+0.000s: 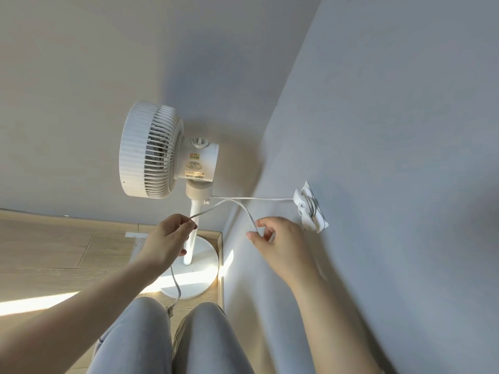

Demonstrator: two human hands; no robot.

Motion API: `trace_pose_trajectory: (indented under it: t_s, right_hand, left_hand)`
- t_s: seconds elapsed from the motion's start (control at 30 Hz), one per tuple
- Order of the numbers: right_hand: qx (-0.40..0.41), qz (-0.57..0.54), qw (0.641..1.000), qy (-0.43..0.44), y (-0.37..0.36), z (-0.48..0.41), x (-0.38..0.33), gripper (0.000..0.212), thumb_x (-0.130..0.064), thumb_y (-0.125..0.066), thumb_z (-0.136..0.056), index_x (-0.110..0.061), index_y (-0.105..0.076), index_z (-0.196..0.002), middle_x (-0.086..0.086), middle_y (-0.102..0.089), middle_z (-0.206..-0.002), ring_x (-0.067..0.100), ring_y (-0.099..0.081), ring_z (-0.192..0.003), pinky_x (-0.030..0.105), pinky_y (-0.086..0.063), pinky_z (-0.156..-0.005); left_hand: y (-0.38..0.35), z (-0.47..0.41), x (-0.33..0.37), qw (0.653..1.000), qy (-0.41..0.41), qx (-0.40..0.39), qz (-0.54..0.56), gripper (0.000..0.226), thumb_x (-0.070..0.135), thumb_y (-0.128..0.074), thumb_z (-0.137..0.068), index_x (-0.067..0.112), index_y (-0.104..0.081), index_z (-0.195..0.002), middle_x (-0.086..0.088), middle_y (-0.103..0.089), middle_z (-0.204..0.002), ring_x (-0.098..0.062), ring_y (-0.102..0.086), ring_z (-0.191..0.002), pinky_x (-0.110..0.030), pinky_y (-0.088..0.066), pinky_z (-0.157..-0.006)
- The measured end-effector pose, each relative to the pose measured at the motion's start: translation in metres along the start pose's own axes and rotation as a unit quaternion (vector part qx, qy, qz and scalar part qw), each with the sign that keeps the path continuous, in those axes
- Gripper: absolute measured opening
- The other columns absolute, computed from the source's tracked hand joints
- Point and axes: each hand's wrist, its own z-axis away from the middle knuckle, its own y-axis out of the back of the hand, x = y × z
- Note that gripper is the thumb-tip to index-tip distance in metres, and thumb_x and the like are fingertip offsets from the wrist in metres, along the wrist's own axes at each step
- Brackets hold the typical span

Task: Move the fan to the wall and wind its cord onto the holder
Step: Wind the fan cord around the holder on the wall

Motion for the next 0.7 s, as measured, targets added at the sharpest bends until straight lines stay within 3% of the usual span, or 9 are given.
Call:
trace_pose_trajectory:
  t_s: [0.07,0.1,0.2,0.3,0.43,0.6,0.7]
  right_hand:
    - [-0.026,0.005,1.000,-0.006,0.005,-0.018,-0.005,0.023,-0.027,-0.062,-0.086,-0.005,-0.067,-0.085,0.009,-0.065,-0.073,0.022,-0.062,-0.068,0.027,-0.042,-0.061]
    - [-0.050,-0.010,0.998,-0.019,0.005,-0.026,-0.007,0.023,-0.023,-0.062,-0.085,0.000,-0.065,-0.083,0.013,-0.067,-0.072,0.021,-0.065,-0.063,0.028,-0.047,-0.060]
    - [-0.139,-0.021,0.988,-0.063,0.006,-0.054,-0.008,0.019,-0.017,-0.061,-0.085,0.002,-0.061,-0.084,0.012,-0.067,-0.065,0.016,-0.066,-0.052,0.034,-0.057,-0.068]
    - [-0.225,0.023,0.970,-0.090,0.007,-0.086,-0.009,0.011,-0.013,-0.059,-0.086,-0.009,-0.056,-0.076,0.014,-0.067,-0.070,0.027,-0.074,-0.068,0.038,-0.058,-0.076]
    - [-0.272,0.077,0.956,-0.077,0.013,-0.122,-0.011,0.009,-0.006,-0.057,-0.085,-0.009,-0.059,-0.076,0.019,-0.069,-0.081,0.032,-0.074,-0.086,0.039,-0.059,-0.085]
    - [-0.279,0.116,0.949,-0.089,0.022,-0.154,-0.008,0.016,0.001,-0.061,-0.085,-0.006,-0.057,-0.071,0.020,-0.065,-0.073,0.035,-0.072,-0.079,0.038,-0.058,-0.080]
    - [-0.270,0.130,0.949,-0.098,0.032,-0.168,-0.005,0.022,0.004,-0.059,-0.087,-0.007,-0.053,-0.069,0.015,-0.060,-0.065,0.023,-0.063,-0.057,0.026,-0.056,-0.061]
  left_hand:
    - [0.001,0.000,0.001,1.000,-0.002,-0.001,0.007,0.018,0.022,-0.048,-0.094,0.011,-0.061,-0.088,-0.003,-0.049,-0.068,-0.017,-0.046,-0.061,-0.029,-0.045,-0.061]
    - [0.001,0.001,0.001,1.000,-0.004,-0.001,0.009,0.018,0.022,-0.048,-0.094,0.009,-0.060,-0.090,-0.004,-0.049,-0.068,-0.017,-0.046,-0.061,-0.029,-0.045,-0.061]
    - [0.003,0.002,-0.002,1.000,-0.013,-0.003,0.015,0.017,0.025,-0.048,-0.094,0.011,-0.058,-0.094,-0.005,-0.050,-0.070,-0.018,-0.048,-0.062,-0.031,-0.050,-0.065]
    - [0.005,0.003,-0.005,0.999,-0.024,-0.007,0.023,0.014,0.025,-0.049,-0.094,0.014,-0.054,-0.100,-0.006,-0.051,-0.071,-0.019,-0.049,-0.060,-0.037,-0.052,-0.071]
    - [0.006,0.000,-0.008,0.999,-0.020,-0.009,0.035,0.017,0.027,-0.052,-0.093,0.019,-0.049,-0.108,-0.003,-0.054,-0.071,-0.018,-0.051,-0.057,-0.045,-0.052,-0.078]
    - [0.002,-0.001,-0.007,0.997,0.000,-0.008,0.078,0.026,0.017,-0.054,-0.092,0.018,-0.047,-0.116,-0.008,-0.056,-0.070,-0.019,-0.050,-0.059,-0.043,-0.051,-0.075]
    - [-0.004,0.000,-0.010,0.996,0.021,-0.014,0.088,0.019,0.016,-0.053,-0.092,0.013,-0.054,-0.111,-0.006,-0.059,-0.068,-0.019,-0.052,-0.060,-0.037,-0.051,-0.070]
